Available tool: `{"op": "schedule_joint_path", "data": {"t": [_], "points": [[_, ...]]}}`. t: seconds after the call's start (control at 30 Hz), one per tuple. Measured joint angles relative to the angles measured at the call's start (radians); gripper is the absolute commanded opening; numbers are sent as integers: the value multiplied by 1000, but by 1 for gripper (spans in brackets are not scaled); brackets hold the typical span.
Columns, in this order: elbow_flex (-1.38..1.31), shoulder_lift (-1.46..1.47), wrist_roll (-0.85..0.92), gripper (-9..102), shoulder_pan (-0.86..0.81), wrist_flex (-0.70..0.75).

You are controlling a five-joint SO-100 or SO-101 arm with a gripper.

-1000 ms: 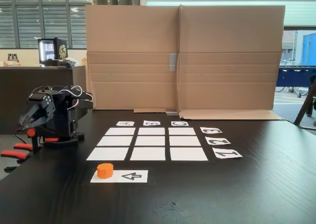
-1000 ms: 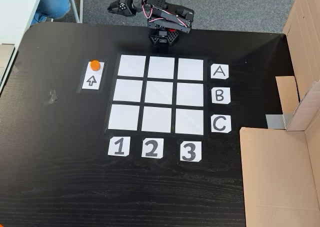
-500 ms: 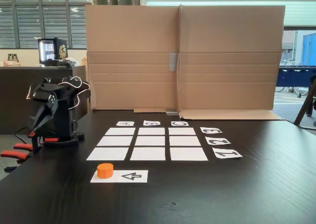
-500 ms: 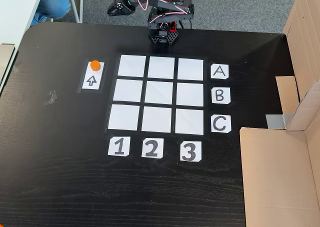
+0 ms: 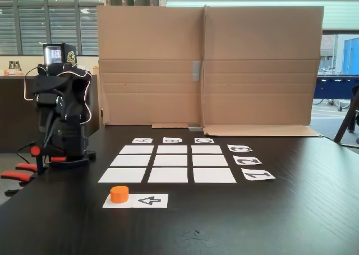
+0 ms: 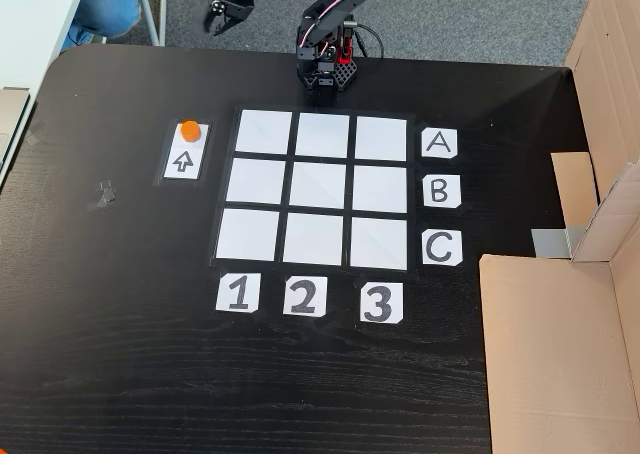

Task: Pick up the round, orange token and place it in the grid on square B3.

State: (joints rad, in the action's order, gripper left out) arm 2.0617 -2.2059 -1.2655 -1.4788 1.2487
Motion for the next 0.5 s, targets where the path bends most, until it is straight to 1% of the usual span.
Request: {"op": "schedule_joint_path", "data": {"t": [0.2, 0.23, 0.5], "points": [[-209, 179, -8, 35, 46, 149], [-241, 210, -20, 38, 58, 167], [-393, 383, -107, 69, 183, 288]]}}
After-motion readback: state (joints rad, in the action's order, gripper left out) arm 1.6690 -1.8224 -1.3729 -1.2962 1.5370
